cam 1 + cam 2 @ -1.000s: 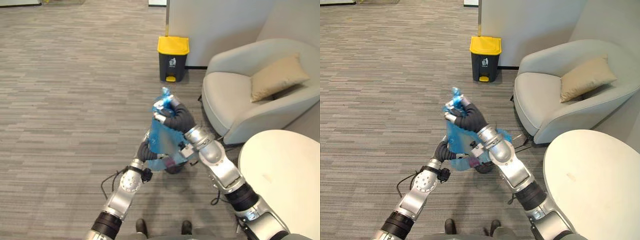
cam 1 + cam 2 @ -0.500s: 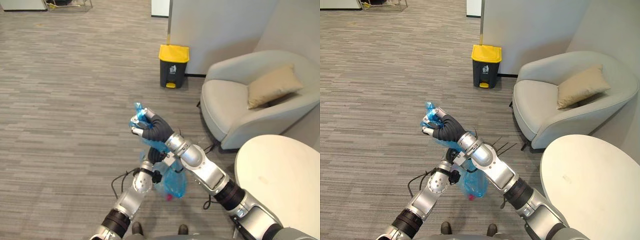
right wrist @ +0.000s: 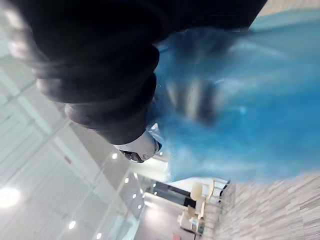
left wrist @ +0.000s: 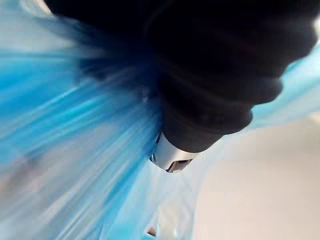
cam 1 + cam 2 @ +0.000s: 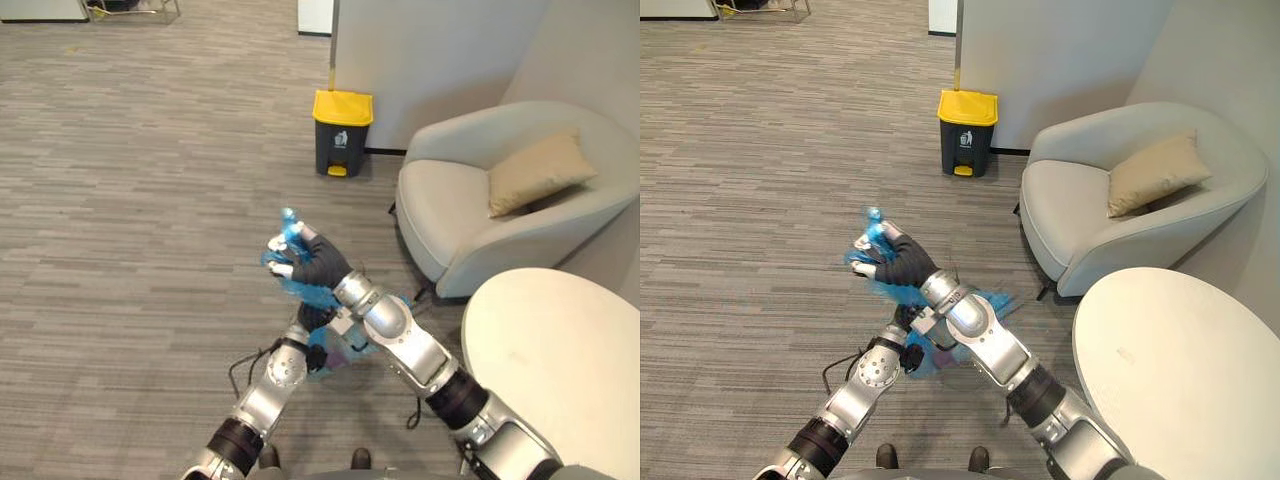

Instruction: Gather rubbish on tea table into small bin, then transfer packed bag to large trash can.

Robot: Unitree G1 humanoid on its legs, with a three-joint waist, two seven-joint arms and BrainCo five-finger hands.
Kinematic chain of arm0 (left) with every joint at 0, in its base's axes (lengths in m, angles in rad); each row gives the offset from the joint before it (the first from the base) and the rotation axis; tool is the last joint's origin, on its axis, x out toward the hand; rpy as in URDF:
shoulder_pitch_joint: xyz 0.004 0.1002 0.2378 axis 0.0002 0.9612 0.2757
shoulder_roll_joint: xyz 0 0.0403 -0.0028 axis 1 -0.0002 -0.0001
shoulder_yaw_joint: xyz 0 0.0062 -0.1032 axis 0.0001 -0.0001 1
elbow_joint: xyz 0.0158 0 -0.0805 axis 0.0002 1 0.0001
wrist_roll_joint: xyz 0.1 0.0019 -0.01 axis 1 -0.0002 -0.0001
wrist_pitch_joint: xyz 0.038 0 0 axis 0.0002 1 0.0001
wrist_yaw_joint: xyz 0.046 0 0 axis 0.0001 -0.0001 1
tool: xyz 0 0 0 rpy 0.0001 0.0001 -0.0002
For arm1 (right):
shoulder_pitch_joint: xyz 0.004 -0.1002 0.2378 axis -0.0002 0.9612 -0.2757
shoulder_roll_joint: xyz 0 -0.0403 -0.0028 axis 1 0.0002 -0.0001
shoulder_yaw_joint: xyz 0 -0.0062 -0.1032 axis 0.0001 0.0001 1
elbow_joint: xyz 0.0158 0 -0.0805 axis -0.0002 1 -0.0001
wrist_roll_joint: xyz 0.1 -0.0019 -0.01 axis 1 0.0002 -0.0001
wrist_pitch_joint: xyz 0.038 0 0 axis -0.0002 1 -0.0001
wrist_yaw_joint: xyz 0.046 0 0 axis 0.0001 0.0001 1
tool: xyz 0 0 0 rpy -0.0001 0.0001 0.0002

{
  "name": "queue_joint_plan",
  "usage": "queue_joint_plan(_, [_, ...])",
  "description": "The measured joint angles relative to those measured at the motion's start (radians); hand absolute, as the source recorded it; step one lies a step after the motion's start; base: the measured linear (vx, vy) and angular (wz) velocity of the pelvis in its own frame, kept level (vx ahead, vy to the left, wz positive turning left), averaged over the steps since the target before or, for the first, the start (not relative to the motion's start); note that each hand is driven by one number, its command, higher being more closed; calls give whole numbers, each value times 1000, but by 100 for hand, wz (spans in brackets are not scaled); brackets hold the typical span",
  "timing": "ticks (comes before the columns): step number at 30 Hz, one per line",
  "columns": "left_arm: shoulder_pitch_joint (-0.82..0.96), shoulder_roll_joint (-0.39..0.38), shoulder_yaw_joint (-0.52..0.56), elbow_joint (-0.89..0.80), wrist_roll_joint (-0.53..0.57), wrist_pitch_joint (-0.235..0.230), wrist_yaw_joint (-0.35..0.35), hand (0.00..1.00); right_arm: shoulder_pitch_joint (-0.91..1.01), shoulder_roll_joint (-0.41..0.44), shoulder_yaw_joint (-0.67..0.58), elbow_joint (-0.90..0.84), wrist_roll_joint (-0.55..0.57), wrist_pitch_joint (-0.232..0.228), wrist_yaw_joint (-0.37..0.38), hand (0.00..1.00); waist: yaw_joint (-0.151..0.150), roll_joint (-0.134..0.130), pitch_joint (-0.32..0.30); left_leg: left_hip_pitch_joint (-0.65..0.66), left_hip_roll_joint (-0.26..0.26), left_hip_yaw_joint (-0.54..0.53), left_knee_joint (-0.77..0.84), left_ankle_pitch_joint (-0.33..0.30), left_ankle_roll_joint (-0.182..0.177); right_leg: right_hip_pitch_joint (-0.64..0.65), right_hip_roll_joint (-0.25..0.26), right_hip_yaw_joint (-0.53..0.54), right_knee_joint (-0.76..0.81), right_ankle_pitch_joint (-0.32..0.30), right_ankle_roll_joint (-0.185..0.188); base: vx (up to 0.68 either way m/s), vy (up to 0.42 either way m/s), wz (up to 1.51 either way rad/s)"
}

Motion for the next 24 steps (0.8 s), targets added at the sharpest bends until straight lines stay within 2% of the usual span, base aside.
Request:
queue_joint_plan(4, [71, 0, 96, -54, -48, 12, -14, 100, 100, -44, -75, 0, -79, 0, 0, 0, -3, 0, 0, 6, -1, 0, -1, 0, 0, 5, 0, 2, 0, 0, 0, 0, 0, 0])
queue_joint_plan(8, [152, 5, 253, -152, -66, 12, -15, 100, 239, -132, -226, -27, -242, 0, -2, 0, -4, 0, 0, 21, -3, 1, -6, -1, 0, 19, -2, 2, 0, -4, 6, 0, 0, 0])
queue_joint_plan(11, [199, 12, 367, -178, -85, 7, -16, 100, 386, -201, -350, -53, -307, -8, -1, 0, -7, 1, 0, 19, -5, 2, -7, -3, -1, 18, -4, 5, -2, -11, 15, 0, 0, 0])
queue_joint_plan(14, [261, 46, 469, -157, -103, 7, -25, 100, 515, -241, -458, -31, -310, -9, 21, 0, -18, 7, 2, 17, -4, 2, -7, -12, -5, 17, -4, 7, -8, -13, 13, 0, 0, 0])
queue_joint_plan(16, [272, 73, 497, -104, -122, 8, -52, 100, 564, -258, -484, 38, -282, -9, 53, 0, -24, 10, 2, 15, -4, 0, -7, -12, -5, 17, -4, 4, -8, -15, 10, 5, 2, 3])
queue_joint_plan(19, [289, 108, 546, 49, -166, 8, -105, 100, 632, -277, -496, 235, -209, 2, 135, 0, -42, 27, 8, -7, -8, -15, -7, -21, -10, 1, -9, -11, -7, -18, 13, 2, 3, 12])
queue_joint_plan(23, [310, 122, 560, 128, -173, 11, -148, 100, 670, -267, -529, 364, -194, 4, 155, 0, -43, 48, 14, -60, -16, -44, -1, -21, -10, -43, -16, -33, 2, -22, 17, 26, 14, 20])
queue_joint_plan(24, [313, 122, 567, 148, -173, 12, -162, 100, 676, -243, -565, 417, -194, 4, 152, 0, -46, 58, 25, -91, -20, -65, 20, -22, -9, -56, -24, -62, 26, -39, 21, 38, 25, 47])
